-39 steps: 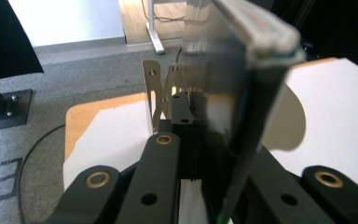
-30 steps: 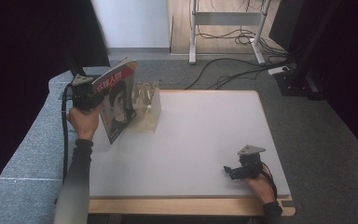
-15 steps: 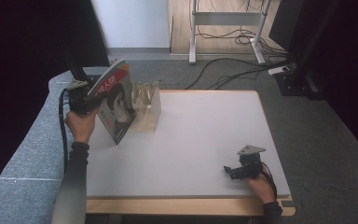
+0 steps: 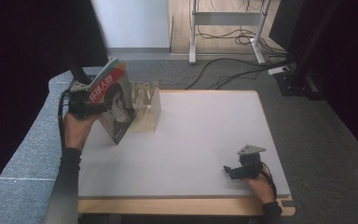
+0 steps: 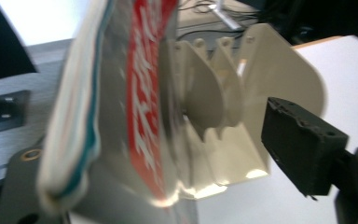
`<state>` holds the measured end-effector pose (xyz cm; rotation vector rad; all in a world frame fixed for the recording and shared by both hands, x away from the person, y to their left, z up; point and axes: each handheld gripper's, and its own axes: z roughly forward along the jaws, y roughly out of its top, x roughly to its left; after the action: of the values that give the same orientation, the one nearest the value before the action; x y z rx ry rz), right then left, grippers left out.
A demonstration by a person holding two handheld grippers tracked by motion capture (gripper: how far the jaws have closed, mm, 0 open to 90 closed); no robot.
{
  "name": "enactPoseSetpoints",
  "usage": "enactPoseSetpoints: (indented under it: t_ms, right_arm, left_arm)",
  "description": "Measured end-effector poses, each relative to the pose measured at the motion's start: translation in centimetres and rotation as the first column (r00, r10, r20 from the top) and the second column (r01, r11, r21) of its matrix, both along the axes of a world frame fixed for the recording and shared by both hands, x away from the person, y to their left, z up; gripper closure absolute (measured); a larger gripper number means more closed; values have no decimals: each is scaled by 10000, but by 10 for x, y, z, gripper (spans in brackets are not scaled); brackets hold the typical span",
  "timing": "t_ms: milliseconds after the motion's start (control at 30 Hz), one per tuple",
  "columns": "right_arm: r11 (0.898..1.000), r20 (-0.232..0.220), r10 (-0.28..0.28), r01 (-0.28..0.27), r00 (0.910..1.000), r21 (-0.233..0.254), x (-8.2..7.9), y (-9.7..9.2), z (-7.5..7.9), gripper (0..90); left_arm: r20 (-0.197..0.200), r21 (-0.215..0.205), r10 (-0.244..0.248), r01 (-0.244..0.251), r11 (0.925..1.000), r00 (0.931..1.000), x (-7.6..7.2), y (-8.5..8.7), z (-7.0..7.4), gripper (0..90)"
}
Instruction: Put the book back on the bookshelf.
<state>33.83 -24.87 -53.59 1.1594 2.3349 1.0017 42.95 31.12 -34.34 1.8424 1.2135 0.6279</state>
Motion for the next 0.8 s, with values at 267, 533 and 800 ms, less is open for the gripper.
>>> enactPoseSetpoints:
  t_ms: [267, 533, 800]
  right_arm:
    - [10000, 19, 11, -11, 10000, -16, 0, 0, 0, 4]
    - [10000, 19, 0, 0, 10000, -30, 0, 0, 0, 4]
    - [10000, 33, 19, -19, 10000, -32, 0, 0, 0, 6]
  left_arm:
    - [-626, -278, -367, 350, 9990, 9974, -6, -2, -12, 66]
    - [-654, -163, -355, 345, 9993, 9972, -23, 3, -23, 35]
    - [-638, 89, -352, 358, 9993, 9973, -43, 9, -34, 9]
